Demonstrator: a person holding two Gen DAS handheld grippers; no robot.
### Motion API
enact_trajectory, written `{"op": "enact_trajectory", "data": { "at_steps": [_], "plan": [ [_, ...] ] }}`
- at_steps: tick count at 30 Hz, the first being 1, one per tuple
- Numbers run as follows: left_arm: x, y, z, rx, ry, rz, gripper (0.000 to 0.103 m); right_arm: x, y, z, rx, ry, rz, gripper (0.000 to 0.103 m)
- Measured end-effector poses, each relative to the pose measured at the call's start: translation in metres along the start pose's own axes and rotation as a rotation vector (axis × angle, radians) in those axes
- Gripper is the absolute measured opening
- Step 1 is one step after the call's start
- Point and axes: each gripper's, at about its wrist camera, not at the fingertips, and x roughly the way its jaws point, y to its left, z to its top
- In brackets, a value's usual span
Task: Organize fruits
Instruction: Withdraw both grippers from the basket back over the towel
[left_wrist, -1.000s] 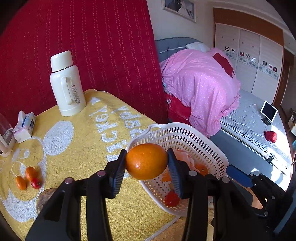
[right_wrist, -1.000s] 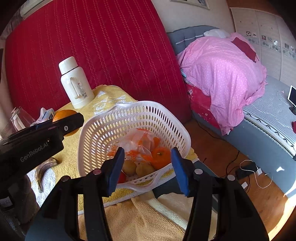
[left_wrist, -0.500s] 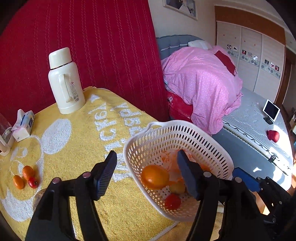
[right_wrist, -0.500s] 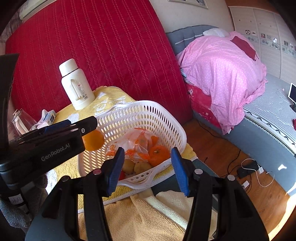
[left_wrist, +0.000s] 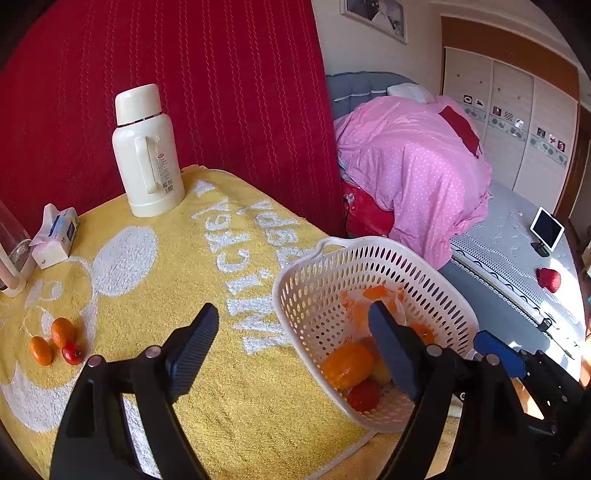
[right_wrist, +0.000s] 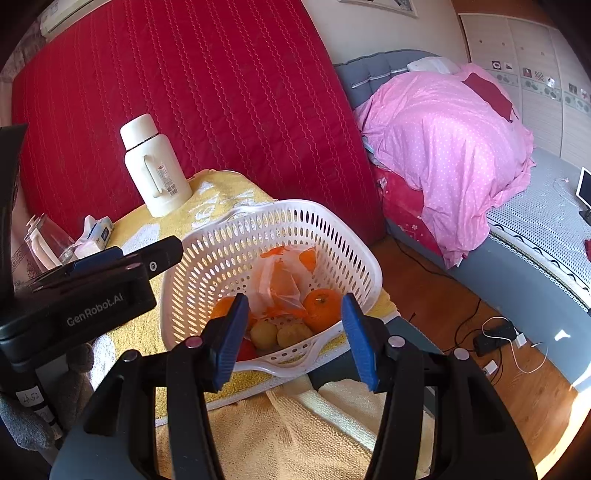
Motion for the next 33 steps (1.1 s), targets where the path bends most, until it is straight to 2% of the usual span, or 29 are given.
{"op": "enact_trajectory", "data": {
  "at_steps": [3, 6, 18, 33],
  "plan": [
    [-0.001, 0.003, -0.002, -0.005, 0.004, 0.004, 0.088, 0.001, 0.003, 0.000, -0.003, 0.002, 0.000, 0.055],
    [-0.001, 0.006, -0.004, -0.009, 0.007, 0.009, 0.089, 0.002, 0.006, 0.001, -0.006, -0.003, -0.002, 0.062],
    [-0.001, 0.031, -0.014, -0.055, 0.026, 0.026, 0.091, 0.005, 0.017, 0.002, -0.027, 0.003, -0.002, 0.064],
    [-0.006, 0.065, -0.027, -0.112, 0.024, 0.072, 0.092, 0.007, 0.036, 0.000, -0.038, 0.010, 0.038, 0.067]
  ]
}}
